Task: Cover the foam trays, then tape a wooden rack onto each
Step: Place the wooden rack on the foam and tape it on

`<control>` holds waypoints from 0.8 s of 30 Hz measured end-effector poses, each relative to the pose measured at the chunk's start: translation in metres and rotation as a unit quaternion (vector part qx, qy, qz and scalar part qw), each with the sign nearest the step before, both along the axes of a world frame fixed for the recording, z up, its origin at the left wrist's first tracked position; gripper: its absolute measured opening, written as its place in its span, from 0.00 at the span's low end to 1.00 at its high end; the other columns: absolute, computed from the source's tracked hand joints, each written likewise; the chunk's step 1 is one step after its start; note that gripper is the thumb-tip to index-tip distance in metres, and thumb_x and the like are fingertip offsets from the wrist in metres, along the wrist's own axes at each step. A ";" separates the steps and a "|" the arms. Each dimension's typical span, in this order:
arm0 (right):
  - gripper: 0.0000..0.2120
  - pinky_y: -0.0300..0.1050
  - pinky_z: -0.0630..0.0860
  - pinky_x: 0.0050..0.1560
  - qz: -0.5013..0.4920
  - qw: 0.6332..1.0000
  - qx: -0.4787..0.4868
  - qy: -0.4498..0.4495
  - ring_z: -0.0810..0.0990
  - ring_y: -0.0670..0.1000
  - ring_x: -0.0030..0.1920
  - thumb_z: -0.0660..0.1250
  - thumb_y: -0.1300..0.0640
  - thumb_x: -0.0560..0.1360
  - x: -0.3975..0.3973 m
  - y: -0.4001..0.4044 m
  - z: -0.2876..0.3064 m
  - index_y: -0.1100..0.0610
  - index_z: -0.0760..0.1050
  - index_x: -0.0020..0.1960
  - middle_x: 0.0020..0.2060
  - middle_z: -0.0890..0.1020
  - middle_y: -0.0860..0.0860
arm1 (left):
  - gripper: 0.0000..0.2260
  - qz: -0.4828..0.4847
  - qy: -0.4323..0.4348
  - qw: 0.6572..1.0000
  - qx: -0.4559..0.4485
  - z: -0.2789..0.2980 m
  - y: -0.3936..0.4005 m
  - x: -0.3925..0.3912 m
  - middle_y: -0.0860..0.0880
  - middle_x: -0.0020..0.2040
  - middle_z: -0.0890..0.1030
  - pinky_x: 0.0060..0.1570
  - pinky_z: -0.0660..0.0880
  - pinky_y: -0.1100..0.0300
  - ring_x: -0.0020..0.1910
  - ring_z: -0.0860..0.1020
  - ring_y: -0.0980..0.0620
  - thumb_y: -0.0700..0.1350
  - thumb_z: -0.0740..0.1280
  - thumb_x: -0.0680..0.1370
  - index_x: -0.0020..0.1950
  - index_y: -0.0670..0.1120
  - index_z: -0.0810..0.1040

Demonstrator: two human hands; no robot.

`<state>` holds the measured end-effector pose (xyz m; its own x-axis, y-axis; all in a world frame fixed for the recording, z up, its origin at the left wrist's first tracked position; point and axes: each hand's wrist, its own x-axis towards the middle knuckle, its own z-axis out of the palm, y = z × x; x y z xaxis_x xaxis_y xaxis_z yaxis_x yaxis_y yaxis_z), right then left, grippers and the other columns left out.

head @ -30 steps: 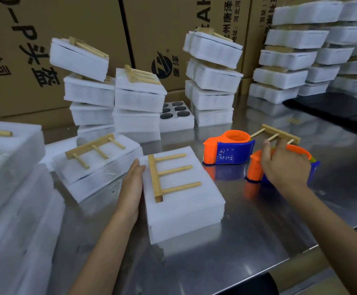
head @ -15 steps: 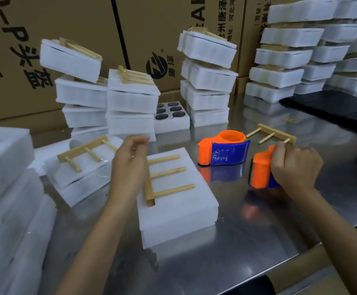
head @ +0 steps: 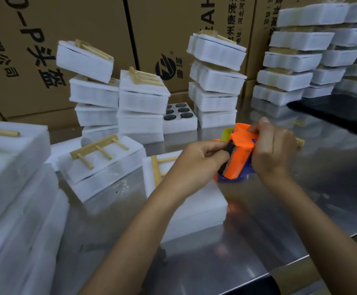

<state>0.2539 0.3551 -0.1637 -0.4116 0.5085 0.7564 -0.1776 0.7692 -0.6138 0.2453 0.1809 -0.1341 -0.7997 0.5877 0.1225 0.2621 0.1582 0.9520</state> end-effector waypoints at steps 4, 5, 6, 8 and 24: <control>0.28 0.53 0.68 0.35 0.009 1.000 -0.005 -0.004 0.75 0.56 0.31 0.48 0.47 0.77 -0.006 -0.008 0.002 0.62 0.78 0.32 0.26 0.78 0.57 | 0.09 0.047 -0.039 0.998 0.033 -0.003 -0.009 0.000 0.54 0.52 0.87 0.62 0.78 0.55 0.54 0.83 0.57 0.44 0.69 0.80 0.59 0.51 0.84; 0.29 0.52 0.68 0.34 0.009 1.000 -0.006 -0.007 0.75 0.56 0.31 0.47 0.46 0.76 -0.007 -0.008 0.002 0.62 0.77 0.32 0.26 0.78 0.57 | 0.08 0.059 -0.042 0.997 0.040 -0.005 -0.011 -0.001 0.53 0.51 0.87 0.62 0.78 0.53 0.54 0.84 0.55 0.45 0.70 0.79 0.58 0.50 0.84; 0.29 0.51 0.67 0.34 0.009 1.000 -0.009 -0.009 0.75 0.56 0.31 0.47 0.45 0.76 -0.009 -0.009 0.002 0.62 0.77 0.31 0.25 0.77 0.57 | 0.07 0.071 -0.041 0.995 0.048 -0.007 -0.013 -0.001 0.53 0.49 0.87 0.61 0.79 0.52 0.53 0.84 0.54 0.45 0.70 0.79 0.56 0.49 0.84; 0.30 0.48 0.64 0.33 0.010 1.000 -0.015 -0.009 0.74 0.55 0.30 0.47 0.45 0.76 -0.011 -0.009 0.002 0.61 0.77 0.30 0.25 0.77 0.56 | 0.06 0.091 -0.035 0.993 0.070 -0.009 -0.014 0.001 0.51 0.47 0.87 0.59 0.80 0.53 0.51 0.85 0.52 0.45 0.69 0.80 0.53 0.47 0.85; 0.20 0.49 0.61 0.32 0.024 0.980 0.150 -0.127 0.68 0.53 0.28 0.52 0.54 0.78 -0.029 -0.022 0.030 0.56 0.61 0.28 0.23 0.69 0.51 | 0.05 0.169 -0.066 0.970 0.163 -0.004 -0.024 -0.023 0.50 0.33 0.83 0.41 0.81 0.62 0.32 0.81 0.56 0.37 0.69 0.79 0.44 0.42 0.83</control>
<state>0.2251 0.3332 -0.1336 -0.6238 0.2553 0.7387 -0.0879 0.9162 -0.3909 0.2226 0.1569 -0.1383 -0.9616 0.2361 0.1402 0.1194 -0.1004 0.9878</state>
